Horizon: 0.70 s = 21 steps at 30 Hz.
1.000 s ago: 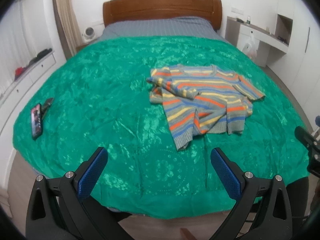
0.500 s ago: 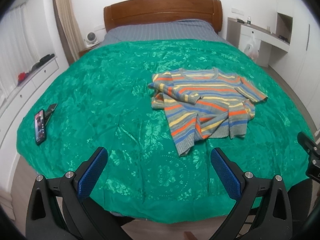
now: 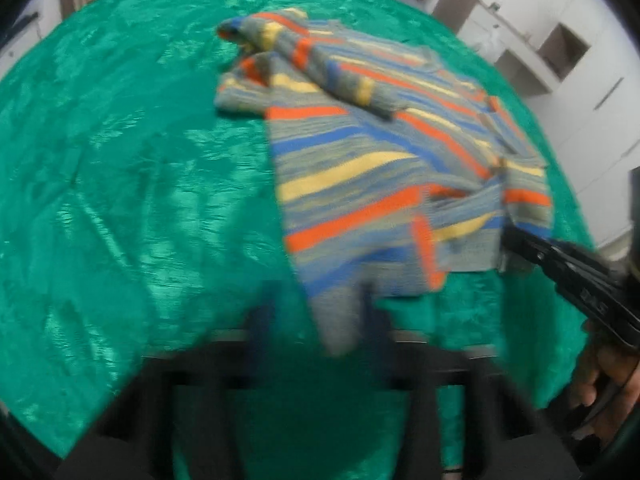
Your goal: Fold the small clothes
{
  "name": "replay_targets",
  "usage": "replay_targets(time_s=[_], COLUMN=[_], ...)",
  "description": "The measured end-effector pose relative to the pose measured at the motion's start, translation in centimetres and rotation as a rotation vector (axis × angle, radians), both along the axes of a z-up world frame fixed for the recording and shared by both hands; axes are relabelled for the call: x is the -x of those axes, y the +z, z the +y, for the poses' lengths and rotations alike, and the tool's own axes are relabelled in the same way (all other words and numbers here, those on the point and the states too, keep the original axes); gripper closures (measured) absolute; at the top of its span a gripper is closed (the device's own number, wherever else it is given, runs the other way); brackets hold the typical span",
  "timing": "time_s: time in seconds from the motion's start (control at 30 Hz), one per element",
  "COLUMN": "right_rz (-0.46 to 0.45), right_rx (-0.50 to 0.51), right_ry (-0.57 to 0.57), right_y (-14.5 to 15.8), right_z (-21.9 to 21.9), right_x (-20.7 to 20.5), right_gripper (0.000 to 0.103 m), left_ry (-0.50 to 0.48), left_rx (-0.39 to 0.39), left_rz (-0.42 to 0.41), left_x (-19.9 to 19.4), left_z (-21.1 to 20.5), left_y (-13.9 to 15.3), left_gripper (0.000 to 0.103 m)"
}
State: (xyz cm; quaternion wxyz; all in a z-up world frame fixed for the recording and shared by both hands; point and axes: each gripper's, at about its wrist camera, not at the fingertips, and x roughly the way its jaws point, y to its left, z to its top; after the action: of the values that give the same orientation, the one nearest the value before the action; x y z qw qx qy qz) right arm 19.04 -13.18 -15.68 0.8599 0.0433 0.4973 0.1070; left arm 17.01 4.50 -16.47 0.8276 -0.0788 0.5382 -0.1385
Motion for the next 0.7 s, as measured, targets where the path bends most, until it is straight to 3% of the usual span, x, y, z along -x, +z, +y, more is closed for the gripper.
replay_targets(time_s=[0.1, 0.23, 0.3, 0.4, 0.47, 0.57, 0.6, 0.63, 0.7], right_rz=[-0.05, 0.011, 0.065, 0.164, 0.199, 0.184, 0.165, 0.144, 0.104], right_rx=[-0.103, -0.265, -0.293, -0.254, -0.216, -0.266, -0.295, -0.306, -0.297], right_ry=[0.016, 0.003, -0.029, -0.082, -0.124, -0.189, -0.198, -0.201, -0.186], right_y=[3.2, 5.5, 4.8, 1.0, -1.0, -0.9, -0.3, 0.3, 1.1], right_z=[-2.3, -7.0, -9.0, -10.7, -11.4, -12.5, -12.7, -12.7, -11.6], right_x=[3.4, 9.5, 11.9, 13.9, 14.4, 15.5, 15.6, 15.7, 15.7], right_gripper=[0.094, 0.094, 0.094, 0.089, 0.066, 0.053, 0.049, 0.038, 0.028], left_ry=[-0.019, -0.082, -0.107, -0.116, -0.099, -0.045, -0.032, -0.018, -0.013], left_rx=[0.073, 0.047, 0.021, -0.043, -0.099, -0.045, -0.035, -0.038, -0.057], left_rz=[-0.028, -0.037, -0.007, 0.048, 0.076, 0.083, 0.073, 0.054, 0.036], left_x=[1.8, 6.6, 8.6, 9.9, 9.9, 10.0, 10.1, 10.1, 9.6], left_z=[1.5, 4.7, 5.8, 6.3, 6.4, 7.5, 7.7, 7.7, 7.2], left_y=[2.0, 4.8, 4.5, 2.1, 0.4, -0.1, 0.1, 0.2, 0.0], left_gripper=[0.098, 0.098, 0.098, 0.096, 0.095, 0.077, 0.057, 0.042, 0.039])
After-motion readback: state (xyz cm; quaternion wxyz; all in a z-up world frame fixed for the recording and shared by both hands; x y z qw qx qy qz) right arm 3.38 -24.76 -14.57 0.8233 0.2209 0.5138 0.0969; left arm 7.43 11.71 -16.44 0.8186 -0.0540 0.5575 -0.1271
